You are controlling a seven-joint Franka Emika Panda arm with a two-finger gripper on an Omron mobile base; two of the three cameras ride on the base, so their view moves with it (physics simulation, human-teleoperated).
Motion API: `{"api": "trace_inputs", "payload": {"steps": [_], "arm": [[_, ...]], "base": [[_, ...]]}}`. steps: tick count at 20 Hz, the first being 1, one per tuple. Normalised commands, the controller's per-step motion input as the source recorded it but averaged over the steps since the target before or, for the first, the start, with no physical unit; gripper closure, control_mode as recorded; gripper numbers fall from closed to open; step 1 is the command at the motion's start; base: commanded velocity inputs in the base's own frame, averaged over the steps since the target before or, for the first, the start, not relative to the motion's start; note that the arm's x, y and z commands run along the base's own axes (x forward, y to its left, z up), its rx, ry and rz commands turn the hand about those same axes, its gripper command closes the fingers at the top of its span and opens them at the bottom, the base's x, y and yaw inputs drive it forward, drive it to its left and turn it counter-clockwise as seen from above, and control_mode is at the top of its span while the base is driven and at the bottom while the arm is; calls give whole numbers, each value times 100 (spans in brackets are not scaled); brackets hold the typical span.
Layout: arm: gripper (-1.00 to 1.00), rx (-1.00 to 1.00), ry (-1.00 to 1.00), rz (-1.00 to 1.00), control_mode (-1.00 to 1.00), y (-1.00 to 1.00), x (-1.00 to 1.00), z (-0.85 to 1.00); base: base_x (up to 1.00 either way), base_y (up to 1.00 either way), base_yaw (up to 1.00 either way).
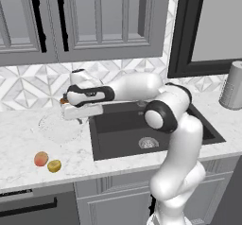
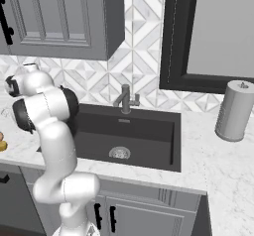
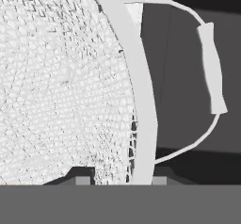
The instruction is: Put the colander in the sink, put the kiwi, peach in the colander, and turn on the sink faucet and pour water over the colander.
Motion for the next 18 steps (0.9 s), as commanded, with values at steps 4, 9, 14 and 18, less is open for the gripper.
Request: {"api": "trace_inputs", "payload": {"steps": [4, 9, 14, 18], "arm": [[100, 4, 1, 0, -100, -100, -55, 0], [100, 2, 7, -1, -100, -100, -46, 0], [100, 0, 10, -2, -100, -100, -19, 1], [100, 0, 12, -7, -100, -100, 0, 3]], "base": [[0, 0, 0], [0, 0, 0], [0, 0, 0], [0, 0, 0]]}}
